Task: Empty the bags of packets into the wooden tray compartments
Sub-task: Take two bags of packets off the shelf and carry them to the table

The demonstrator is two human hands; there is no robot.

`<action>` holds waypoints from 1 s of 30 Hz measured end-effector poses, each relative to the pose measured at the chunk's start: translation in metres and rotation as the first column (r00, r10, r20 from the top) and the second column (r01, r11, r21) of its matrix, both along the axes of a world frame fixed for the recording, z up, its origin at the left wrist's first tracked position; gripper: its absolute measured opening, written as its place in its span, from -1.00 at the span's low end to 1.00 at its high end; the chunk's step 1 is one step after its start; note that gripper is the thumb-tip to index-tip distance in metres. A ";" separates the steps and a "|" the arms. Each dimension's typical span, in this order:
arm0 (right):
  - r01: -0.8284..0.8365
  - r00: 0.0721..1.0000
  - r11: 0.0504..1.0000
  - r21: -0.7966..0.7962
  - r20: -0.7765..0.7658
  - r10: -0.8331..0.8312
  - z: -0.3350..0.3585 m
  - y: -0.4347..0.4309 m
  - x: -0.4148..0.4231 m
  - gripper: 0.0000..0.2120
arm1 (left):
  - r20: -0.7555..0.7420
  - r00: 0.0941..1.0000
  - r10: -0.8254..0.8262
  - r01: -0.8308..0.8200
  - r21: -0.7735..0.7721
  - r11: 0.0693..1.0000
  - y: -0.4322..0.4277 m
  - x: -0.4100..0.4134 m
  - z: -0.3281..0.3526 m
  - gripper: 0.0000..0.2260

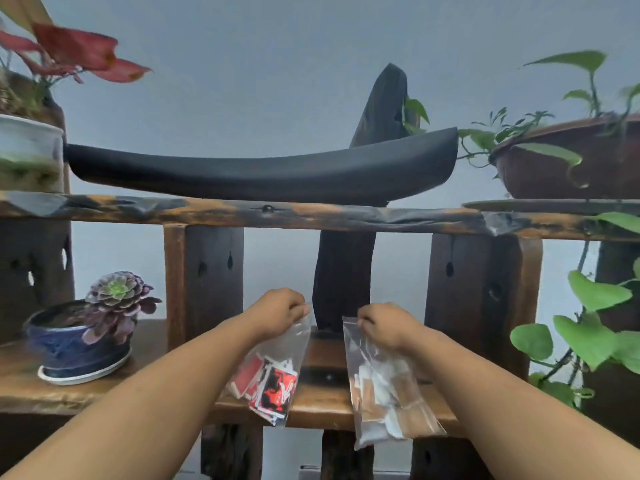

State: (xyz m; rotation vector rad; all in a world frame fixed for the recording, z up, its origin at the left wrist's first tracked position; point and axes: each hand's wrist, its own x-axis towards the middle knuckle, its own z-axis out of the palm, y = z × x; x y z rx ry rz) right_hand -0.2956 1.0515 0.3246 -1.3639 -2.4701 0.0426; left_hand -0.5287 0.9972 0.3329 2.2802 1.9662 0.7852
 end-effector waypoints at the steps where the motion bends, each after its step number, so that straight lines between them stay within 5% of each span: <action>1: -0.006 1.000 1.000 0.007 -0.004 0.006 0.004 -0.008 0.002 -0.77 | -0.007 1.000 -0.006 0.006 0.008 1.000 -0.008 0.003 0.003 -0.67; 12: -0.023 0.999 0.996 0.089 -0.045 0.027 0.036 -0.085 0.019 -0.73 | -0.017 1.000 -0.013 0.014 0.113 0.993 -0.078 0.026 0.026 -0.68; 21: 0.010 0.999 0.966 0.257 -0.038 -0.001 0.049 -0.139 0.041 -0.68 | -0.425 0.903 0.069 0.060 0.283 0.957 -0.130 0.051 0.038 -0.71; 30: -0.025 0.998 0.938 0.347 -0.042 0.042 0.046 -0.162 0.054 -0.57 | -0.251 0.966 0.066 0.004 0.267 0.964 -0.154 0.047 0.024 -0.62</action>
